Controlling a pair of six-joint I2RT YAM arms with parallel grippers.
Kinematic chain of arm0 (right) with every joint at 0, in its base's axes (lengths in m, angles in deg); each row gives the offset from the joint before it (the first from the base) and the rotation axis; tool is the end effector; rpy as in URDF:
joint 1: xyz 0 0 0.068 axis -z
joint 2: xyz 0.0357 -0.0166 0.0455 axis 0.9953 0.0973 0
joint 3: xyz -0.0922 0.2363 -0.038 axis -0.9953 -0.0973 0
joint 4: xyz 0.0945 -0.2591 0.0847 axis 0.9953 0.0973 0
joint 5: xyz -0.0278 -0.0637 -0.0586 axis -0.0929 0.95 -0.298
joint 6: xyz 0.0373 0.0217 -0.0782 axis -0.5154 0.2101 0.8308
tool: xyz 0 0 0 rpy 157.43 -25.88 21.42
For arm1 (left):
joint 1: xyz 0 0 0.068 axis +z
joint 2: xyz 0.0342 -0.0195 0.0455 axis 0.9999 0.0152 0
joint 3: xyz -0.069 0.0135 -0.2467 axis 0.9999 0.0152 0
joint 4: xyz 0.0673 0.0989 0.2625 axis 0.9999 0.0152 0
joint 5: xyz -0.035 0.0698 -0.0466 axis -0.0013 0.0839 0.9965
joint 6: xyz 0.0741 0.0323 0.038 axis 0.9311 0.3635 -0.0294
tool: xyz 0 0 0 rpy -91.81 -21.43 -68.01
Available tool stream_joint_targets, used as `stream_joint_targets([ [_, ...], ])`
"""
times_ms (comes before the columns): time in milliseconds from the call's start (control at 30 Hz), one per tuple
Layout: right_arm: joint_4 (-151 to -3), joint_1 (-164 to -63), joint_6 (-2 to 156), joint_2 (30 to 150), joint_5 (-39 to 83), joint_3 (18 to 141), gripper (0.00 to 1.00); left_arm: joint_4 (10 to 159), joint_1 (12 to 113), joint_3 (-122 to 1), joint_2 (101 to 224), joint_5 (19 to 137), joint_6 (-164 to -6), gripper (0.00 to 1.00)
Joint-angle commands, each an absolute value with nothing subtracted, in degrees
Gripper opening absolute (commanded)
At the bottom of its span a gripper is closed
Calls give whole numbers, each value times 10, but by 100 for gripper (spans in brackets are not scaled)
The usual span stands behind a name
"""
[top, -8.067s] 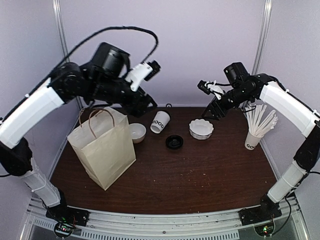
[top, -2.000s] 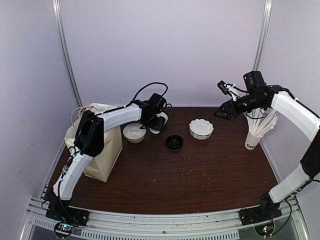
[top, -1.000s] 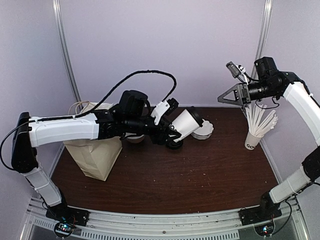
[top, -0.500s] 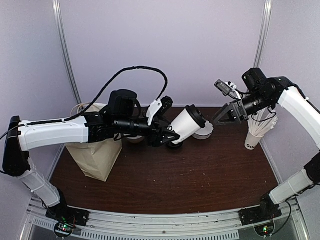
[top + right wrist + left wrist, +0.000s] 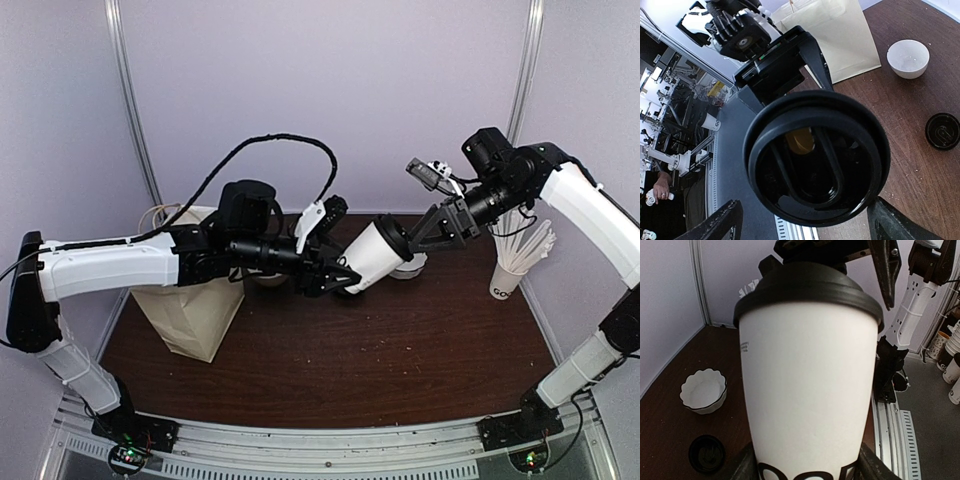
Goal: Pack the takeout coffee
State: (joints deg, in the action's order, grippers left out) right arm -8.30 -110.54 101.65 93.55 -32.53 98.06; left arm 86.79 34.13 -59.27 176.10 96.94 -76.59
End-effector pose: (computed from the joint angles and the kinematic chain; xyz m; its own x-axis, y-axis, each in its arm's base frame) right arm 0.2497 0.2009 0.3687 -0.5567 -0.4313 -0.7100 -0.8115 0.0997 0.5757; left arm 0.2184 -0.3758 0.2829 -0.2446 0.2542 -0.9357 0.9640 0.1673 -0.2065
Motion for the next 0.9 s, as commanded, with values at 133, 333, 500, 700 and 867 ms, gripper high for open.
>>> stream_joint_targets([
  [133,-93,-1110,1009,955,-297,1011,88,855,334,-608,1769,996,-756,61],
  [333,-93,-1110,1011,956,-304,1004,85,858,333,-615,1776,998,-755,60],
  [500,-78,-1118,1026,955,-308,1002,86,864,330,-629,1788,998,-749,60],
  [700,-69,-1127,1037,955,-292,996,86,864,329,-635,1790,994,-750,60],
  [867,-62,-1131,1045,959,-288,996,85,879,327,-643,1792,994,-747,60],
])
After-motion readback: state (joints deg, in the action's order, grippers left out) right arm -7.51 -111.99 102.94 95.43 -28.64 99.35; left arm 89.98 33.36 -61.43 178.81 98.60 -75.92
